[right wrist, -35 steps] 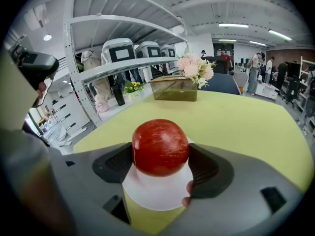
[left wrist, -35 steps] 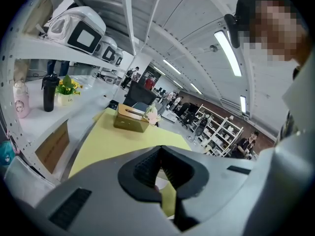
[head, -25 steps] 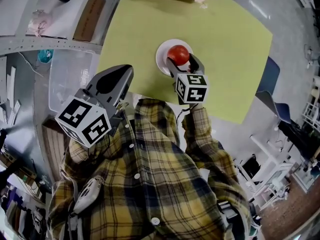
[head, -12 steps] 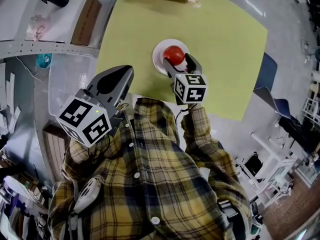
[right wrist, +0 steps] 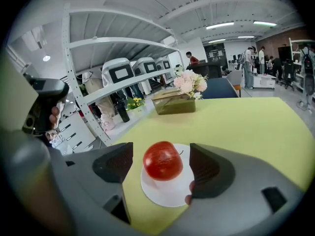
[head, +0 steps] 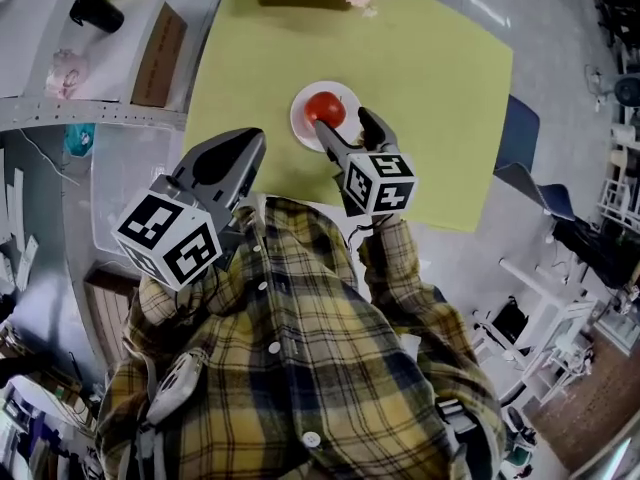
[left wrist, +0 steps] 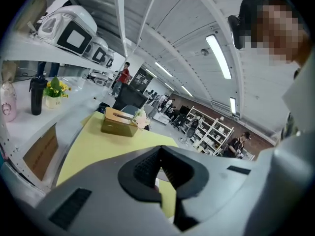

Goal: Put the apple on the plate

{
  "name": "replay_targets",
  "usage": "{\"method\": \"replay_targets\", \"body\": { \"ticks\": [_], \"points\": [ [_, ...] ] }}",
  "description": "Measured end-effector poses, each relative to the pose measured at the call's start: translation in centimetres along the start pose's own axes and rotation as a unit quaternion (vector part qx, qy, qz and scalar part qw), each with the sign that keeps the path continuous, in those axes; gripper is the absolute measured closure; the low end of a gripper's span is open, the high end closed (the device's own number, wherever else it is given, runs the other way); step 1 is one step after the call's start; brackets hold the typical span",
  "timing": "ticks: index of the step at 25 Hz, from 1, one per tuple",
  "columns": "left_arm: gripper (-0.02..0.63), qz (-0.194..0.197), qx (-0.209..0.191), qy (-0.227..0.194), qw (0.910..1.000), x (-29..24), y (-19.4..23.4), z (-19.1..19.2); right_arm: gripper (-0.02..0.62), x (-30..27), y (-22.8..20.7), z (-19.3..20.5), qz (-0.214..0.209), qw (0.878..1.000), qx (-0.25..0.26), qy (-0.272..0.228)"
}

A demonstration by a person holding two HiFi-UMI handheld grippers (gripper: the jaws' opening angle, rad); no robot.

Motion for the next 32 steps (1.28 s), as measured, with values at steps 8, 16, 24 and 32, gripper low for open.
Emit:
{"method": "replay_targets", "body": {
  "ticks": [8,16,24,32],
  "points": [
    [0.598,0.041,-0.025,-0.006,0.9988,-1.1,-1.2,-1.2,0.253,3.9,1.2,-3.5,-0.009,0.998,-0.028,-0.049],
    [0.598,0.083,-0.035,-0.022,0.9957,-3.0,-2.7,-2.7,0.273,8.8,1.8,-6.5,-0.014,0.994,-0.055,-0.092],
    [0.598,0.126,-0.05,-0.016,0.9906,-5.2,-4.8,-3.4,0.331,15.4,2.2,-10.9,-0.018,0.983,-0.055,-0.174],
    [0.598,0.152,-0.063,-0.001,0.9864,-7.0,-6.4,-3.5,0.473,18.3,1.4,-11.7,0.002,0.974,-0.073,-0.215]
  ]
}}
Point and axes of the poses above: the fingertips, and each gripper's own axes: x backward along the fingers, y to its left, z out of its underside, the point moved 2 cm from there along x, backward along the fingers, and after that the axes turned 14 degrees about z, right-handed, at the moved point
